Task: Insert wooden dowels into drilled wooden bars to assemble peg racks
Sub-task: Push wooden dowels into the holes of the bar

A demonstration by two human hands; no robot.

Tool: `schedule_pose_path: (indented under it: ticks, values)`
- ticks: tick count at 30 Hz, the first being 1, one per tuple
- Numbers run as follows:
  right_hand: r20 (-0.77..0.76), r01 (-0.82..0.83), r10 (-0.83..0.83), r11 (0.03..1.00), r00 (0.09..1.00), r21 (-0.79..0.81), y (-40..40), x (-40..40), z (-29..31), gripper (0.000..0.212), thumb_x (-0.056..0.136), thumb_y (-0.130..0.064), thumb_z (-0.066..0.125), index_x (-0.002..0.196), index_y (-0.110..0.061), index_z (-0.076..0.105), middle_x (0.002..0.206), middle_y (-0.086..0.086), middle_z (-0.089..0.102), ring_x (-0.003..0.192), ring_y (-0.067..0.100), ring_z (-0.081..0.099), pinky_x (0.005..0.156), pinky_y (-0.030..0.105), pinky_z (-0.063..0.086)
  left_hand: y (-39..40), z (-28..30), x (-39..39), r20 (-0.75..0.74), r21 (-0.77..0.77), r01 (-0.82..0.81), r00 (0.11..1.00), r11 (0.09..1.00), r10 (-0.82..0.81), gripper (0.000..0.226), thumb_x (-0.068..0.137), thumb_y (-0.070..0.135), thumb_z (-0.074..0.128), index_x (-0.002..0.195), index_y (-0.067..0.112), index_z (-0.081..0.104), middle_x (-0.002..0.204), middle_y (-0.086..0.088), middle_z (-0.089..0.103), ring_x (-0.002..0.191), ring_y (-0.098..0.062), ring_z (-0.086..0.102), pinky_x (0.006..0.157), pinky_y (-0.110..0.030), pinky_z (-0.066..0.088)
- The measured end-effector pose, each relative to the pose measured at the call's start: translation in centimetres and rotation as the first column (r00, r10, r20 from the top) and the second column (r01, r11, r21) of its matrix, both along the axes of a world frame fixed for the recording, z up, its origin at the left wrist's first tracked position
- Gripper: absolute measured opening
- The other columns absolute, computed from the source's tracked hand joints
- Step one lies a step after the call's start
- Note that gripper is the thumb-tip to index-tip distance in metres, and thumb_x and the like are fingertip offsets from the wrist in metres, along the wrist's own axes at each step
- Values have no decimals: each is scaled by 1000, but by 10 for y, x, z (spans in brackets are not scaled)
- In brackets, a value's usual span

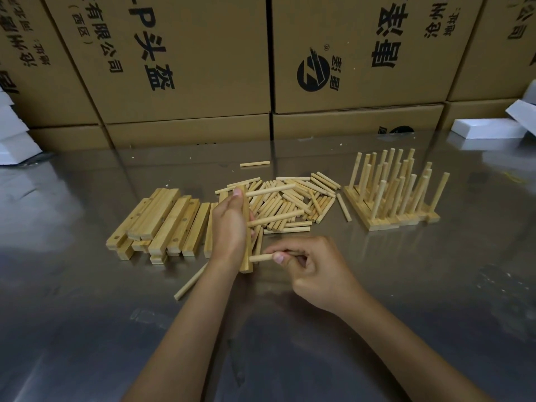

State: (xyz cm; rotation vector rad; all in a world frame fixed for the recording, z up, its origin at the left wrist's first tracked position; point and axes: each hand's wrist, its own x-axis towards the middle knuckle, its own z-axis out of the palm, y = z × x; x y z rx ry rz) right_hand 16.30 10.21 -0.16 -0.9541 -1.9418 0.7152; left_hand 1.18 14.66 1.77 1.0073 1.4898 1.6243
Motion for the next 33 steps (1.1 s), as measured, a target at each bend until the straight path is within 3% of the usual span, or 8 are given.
schedule_pose_path:
  ticks: [6,12,17,21,23,26,29,33]
  values:
    - [10,38,-37,999,999,-28,-1,-2,-2,16,91,-7,66,96,-14,79,61,-36,58,64,-12,57,56,4,38,-1,1,2,-6,5,22,1000,1000,-22,37,107,35,41,93,7,61,61,1,53,41,1,48,40,-17,40]
    - [-36,-10,6,994,999,-109,2,0,0,17,93,-12,64,99,-20,78,65,-20,65,64,-1,60,58,14,44,-2,4,0,-47,34,20,999,999,-18,43,107,36,39,96,1,61,65,-2,53,52,-9,50,46,-21,42]
    - [-70,-69,56,978,996,-198,7,9,11,31,89,-23,73,116,-38,70,80,-9,75,78,1,67,85,27,53,-2,4,-2,-39,55,20,999,998,-18,36,107,34,37,94,14,64,66,-2,54,59,-14,51,51,-24,44]
    - [-266,-130,21,909,964,-397,10,11,16,41,78,-25,84,113,-31,63,79,-1,76,68,8,70,57,16,52,1,1,-2,59,-5,-20,998,1000,20,38,106,38,39,86,14,60,67,-1,55,54,-12,52,48,-24,44]
    - [-263,-127,-6,866,965,-484,9,10,15,42,76,-34,84,110,-26,62,79,3,74,62,7,64,50,18,47,2,1,-2,173,-33,-48,983,998,53,38,105,39,40,89,12,62,69,-1,56,56,-14,53,52,-27,44]
    - [-184,-129,41,858,982,-498,6,-1,7,29,79,-43,80,97,-21,71,70,1,63,59,4,57,50,16,42,2,-3,5,188,-44,-89,977,995,95,39,105,42,39,101,13,64,77,-1,59,63,-14,56,54,-26,46]
    - [-241,-108,-11,873,970,-475,7,-5,1,29,82,-28,80,91,-2,72,73,7,55,66,15,48,57,20,38,0,-7,14,173,-5,-54,983,999,54,37,105,45,39,102,16,62,79,-1,61,64,-14,59,56,-29,49]
    - [-185,89,-197,876,963,-473,20,12,6,18,76,-24,84,81,-9,76,61,-8,62,55,1,53,49,11,40,-1,-4,16,200,46,115,972,992,-121,25,106,39,43,104,24,64,82,3,73,70,-15,70,55,-31,56]
